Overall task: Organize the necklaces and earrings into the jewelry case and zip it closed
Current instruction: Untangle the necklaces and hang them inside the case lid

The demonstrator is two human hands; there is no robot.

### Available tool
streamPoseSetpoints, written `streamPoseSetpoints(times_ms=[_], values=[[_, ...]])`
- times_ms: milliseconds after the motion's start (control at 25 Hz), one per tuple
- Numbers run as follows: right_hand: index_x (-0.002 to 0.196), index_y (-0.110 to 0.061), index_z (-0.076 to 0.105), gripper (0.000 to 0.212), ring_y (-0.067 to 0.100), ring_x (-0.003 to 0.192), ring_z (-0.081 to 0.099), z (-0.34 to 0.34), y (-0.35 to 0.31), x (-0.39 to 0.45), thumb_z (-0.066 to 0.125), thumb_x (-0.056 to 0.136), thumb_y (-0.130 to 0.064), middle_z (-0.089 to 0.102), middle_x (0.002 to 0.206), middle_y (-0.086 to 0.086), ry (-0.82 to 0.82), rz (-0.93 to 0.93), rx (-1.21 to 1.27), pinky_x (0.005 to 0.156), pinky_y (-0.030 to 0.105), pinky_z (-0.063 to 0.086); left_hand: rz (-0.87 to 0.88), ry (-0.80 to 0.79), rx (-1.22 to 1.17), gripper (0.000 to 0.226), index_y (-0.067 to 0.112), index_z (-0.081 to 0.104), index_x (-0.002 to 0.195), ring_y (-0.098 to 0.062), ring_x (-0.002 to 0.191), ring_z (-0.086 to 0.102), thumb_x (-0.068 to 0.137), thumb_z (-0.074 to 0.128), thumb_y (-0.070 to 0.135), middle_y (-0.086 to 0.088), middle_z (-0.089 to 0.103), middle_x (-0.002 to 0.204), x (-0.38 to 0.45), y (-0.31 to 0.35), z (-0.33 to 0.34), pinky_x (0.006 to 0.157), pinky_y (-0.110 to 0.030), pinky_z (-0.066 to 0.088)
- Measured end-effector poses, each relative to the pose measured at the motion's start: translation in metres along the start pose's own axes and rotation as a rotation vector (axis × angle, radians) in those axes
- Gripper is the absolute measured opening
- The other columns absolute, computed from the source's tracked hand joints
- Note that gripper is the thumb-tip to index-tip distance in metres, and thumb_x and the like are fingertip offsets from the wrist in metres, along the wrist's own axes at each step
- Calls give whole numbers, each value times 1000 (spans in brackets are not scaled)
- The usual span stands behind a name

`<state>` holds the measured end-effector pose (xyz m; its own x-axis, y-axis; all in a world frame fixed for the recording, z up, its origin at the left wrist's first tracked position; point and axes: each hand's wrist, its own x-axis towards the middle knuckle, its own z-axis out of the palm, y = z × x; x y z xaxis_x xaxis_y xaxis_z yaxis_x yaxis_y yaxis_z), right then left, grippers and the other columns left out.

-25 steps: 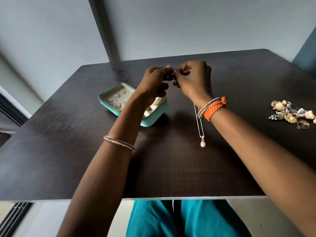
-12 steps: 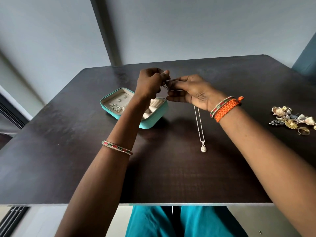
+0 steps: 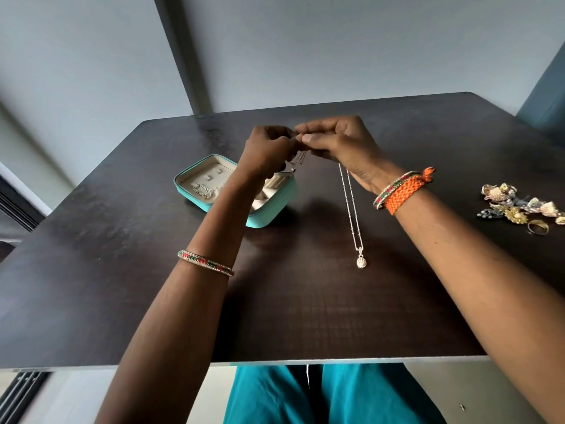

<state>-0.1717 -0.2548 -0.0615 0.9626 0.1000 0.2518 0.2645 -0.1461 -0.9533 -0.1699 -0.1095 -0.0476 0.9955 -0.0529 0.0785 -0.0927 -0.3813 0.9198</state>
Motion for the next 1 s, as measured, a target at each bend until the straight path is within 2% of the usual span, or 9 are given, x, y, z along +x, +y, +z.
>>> streamPoseSetpoints(times_ms=[120,240,440,520,600,680,800,920,1000], values=[[110,2,66,27,21,96,67,0,0,-2,68,83,-3,69,103,14,11,-109,-86,87,31,56,-2,-25,-36,25,12,58,64,-5,32,35,89,58,12,-2,51,55,-2,0,0,35,-12,18],[107,-4,66,29,19,91,69,-7,-2,-3,72,79,-2,70,99,10,-11,-152,-96,80,27,58,-36,-93,-114,25,14,58,65,-5,34,39,90,59,13,0,55,58,-3,-2,-1,37,-10,21],[90,-9,76,17,10,75,69,-14,-7,-3,79,74,-15,75,84,9,112,-261,-513,72,25,56,-74,-193,-188,34,12,62,67,-6,33,29,92,58,35,3,45,48,-3,-5,1,34,-10,17],[87,-8,77,15,10,74,68,-12,-9,-5,77,77,-19,75,82,8,173,-313,-553,70,28,55,-53,-191,-236,32,3,68,80,-5,38,30,92,58,32,2,49,52,-2,-3,2,32,-12,20],[84,-10,78,11,10,72,68,-8,-8,-6,74,79,-19,75,80,6,233,-380,-561,68,30,54,-67,-190,-323,35,-8,65,100,-3,40,33,93,57,26,1,53,59,-3,2,6,31,-13,22],[81,-14,78,8,10,68,66,-5,-6,-6,70,80,-15,75,77,2,305,-401,-597,65,31,54,-92,-198,-420,30,-6,62,97,-3,39,33,95,54,23,-2,49,64,-7,8,13,31,-12,21],[77,-16,77,10,10,68,66,-7,-10,-4,67,80,-18,74,74,-2,425,-382,-596,65,29,54,-126,-109,-565,23,4,55,78,-3,36,33,95,54,19,-4,53,63,-11,17,21,31,-12,20],[76,-14,76,9,7,70,66,-12,-24,-2,67,77,-15,74,73,-2,480,-370,-544,69,24,54,-230,16,-750,14,9,49,83,-4,34,39,96,50,11,-8,58,69,-9,24,16,32,-12,25],[74,-12,76,9,3,68,64,-17,-32,-2,67,75,-11,73,71,1,473,-378,-522,68,17,51,-214,25,-737,14,11,48,83,-5,37,46,96,45,6,-9,57,77,-10,22,4,34,-12,29]])
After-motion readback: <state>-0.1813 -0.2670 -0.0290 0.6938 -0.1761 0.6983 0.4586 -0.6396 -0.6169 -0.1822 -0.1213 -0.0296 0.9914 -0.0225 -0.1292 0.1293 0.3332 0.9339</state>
